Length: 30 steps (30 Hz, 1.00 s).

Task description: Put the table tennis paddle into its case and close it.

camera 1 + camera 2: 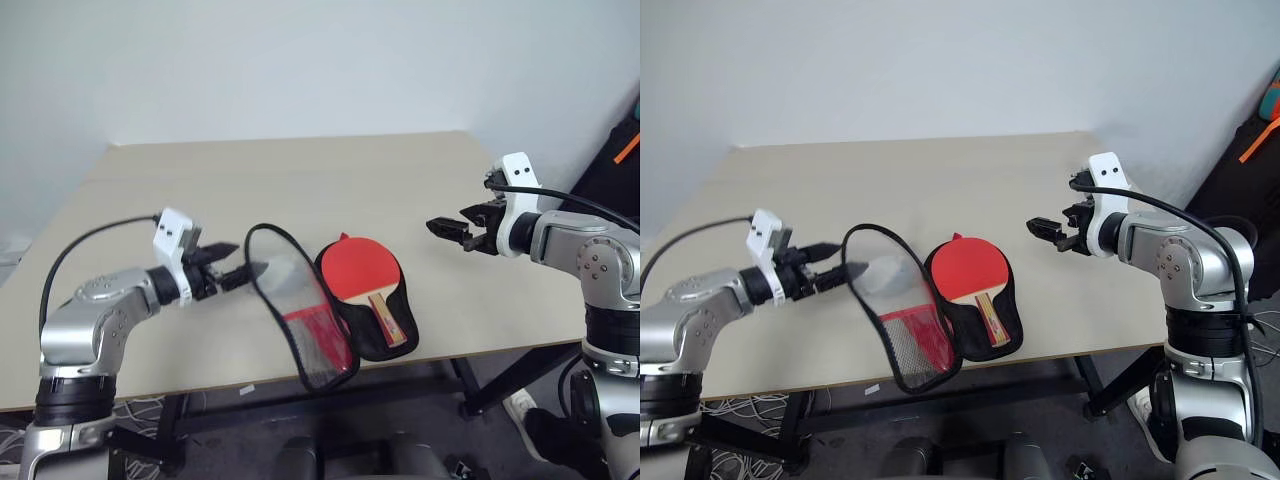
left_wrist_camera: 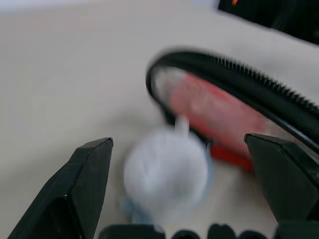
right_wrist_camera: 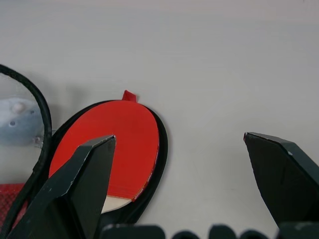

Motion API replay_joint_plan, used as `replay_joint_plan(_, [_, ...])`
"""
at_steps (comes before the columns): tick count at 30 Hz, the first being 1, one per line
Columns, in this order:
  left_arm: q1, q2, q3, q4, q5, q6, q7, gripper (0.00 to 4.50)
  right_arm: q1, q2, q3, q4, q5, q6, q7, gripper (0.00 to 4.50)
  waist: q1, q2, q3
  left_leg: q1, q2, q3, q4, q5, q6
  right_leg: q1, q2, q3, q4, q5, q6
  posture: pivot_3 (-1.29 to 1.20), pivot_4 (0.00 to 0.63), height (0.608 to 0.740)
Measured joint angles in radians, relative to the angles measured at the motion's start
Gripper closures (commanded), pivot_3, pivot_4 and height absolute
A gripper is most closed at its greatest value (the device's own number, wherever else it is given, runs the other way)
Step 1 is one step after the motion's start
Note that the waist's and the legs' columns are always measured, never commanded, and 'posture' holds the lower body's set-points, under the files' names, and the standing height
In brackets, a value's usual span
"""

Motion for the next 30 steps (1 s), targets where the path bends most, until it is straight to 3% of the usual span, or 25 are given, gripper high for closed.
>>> replay_joint_plan(9, [-0.183,-0.224,-0.145,0.066,0.038,-0.021,0.114,0.00,-0.040,0.004,-0.022,0.055,-0.026,-0.024,-0.040,0.04,0.000,0.000,0.000,0.000,-0.001,0.000,0.001,0.000,0.000,0.001,0.000,0.000,0.000,0.000,0.001,0.00,0.000,0.740])
replay_joint_plan(14, [-0.204,-0.315,-0.185,0.125,0.086,-0.053,0.184,0.00,-0.042,0.015,-0.050,0.082,-0.032,-0.031,-0.076,0.04,-0.001,0.000,0.000,0.000,-0.001,0.000,0.000,0.000,0.000,0.000,0.000,0.002,0.000,0.001,0.001,0.00,0.000,0.740])
replay_joint_plan(23, [-0.119,-0.351,-0.193,0.014,0.072,0.033,0.237,0.00,-0.042,0.038,-0.070,0.085,-0.030,-0.031,-0.104,0.04,-0.001,0.000,0.000,0.000,-0.001,0.000,0.000,0.000,0.000,0.000,0.000,0.002,0.000,0.001,0.001,0.00,0.000,0.740])
replay_joint_plan(30, [0.030,-0.290,-0.186,-0.198,-0.082,0.248,0.206,0.00,-0.041,0.039,-0.071,0.085,-0.030,-0.030,-0.111,0.04,-0.002,0.001,0.000,0.000,-0.001,0.000,0.000,0.000,0.000,0.000,0.001,0.002,0.001,0.000,0.001,0.00,0.000,0.740])
